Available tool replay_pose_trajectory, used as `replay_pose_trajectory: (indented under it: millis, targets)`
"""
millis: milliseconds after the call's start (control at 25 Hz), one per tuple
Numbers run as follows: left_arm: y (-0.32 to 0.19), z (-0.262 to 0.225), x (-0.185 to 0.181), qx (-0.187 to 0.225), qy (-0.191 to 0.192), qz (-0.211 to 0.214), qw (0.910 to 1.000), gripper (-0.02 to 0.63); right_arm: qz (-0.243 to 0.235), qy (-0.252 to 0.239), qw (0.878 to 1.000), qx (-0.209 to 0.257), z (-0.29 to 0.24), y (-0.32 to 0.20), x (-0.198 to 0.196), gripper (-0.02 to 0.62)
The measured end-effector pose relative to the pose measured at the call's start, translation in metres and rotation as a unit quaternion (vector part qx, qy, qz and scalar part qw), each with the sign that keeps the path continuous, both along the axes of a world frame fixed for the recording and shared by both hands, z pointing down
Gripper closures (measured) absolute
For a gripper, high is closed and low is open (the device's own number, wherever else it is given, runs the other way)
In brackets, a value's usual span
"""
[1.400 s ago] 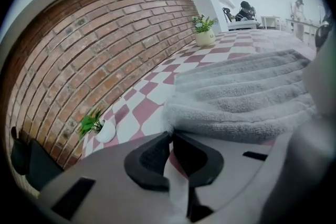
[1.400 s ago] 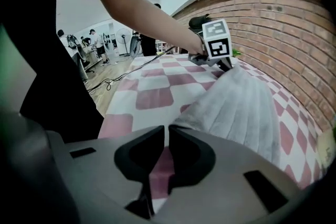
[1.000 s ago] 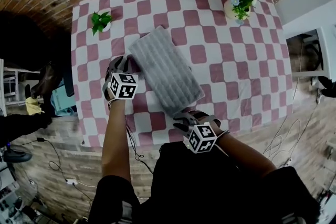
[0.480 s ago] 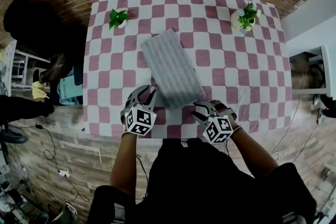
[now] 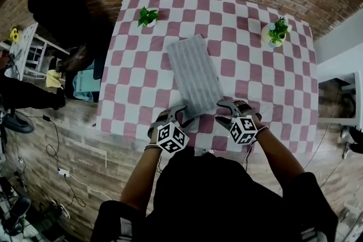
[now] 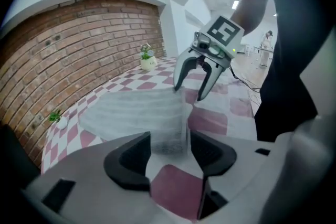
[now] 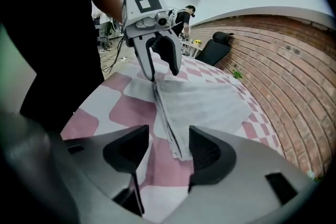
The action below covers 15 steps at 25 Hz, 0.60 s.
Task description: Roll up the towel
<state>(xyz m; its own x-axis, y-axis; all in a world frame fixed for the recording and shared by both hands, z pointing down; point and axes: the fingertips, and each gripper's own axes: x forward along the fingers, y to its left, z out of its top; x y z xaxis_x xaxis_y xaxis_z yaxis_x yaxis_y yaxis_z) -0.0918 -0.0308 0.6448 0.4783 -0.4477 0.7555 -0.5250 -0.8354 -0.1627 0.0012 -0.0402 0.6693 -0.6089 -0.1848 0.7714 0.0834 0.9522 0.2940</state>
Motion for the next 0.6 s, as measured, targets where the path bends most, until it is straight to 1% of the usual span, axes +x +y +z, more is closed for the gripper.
replay_pose_trajectory:
  millis: [80,200,280,400,520,560,600]
  targets:
    - [0.004,0.009,0.007,-0.022,-0.014,0.012,0.9996,0.347,-0.006,0.002,1.0,0.002,0.001,-0.009,0.001,0.376]
    - [0.008,0.02,0.01,-0.051,-0.028,0.021,0.9981,0.342,-0.021,0.007,1.0,0.0,0.007,-0.02,-0.001,0.36]
    - [0.009,0.026,0.009,-0.059,-0.035,0.019,0.9974,0.342,-0.03,0.016,0.999,-0.008,0.013,-0.024,-0.003,0.359]
    - [0.006,0.033,0.011,-0.07,-0.04,0.015,0.9966,0.353,-0.035,0.024,0.998,-0.037,0.017,-0.029,-0.002,0.359]
    - [0.001,0.035,0.009,-0.082,-0.032,0.012,0.9961,0.359,-0.03,0.015,0.996,-0.079,0.016,-0.032,-0.001,0.359]
    - [-0.003,0.035,0.007,-0.079,-0.031,0.007,0.9963,0.397,-0.027,0.008,0.996,-0.09,0.016,-0.034,-0.001,0.359]
    - [-0.006,0.034,0.004,-0.075,-0.03,0.003,0.9967,0.451,-0.023,0.0,0.995,-0.097,0.015,-0.037,-0.002,0.365]
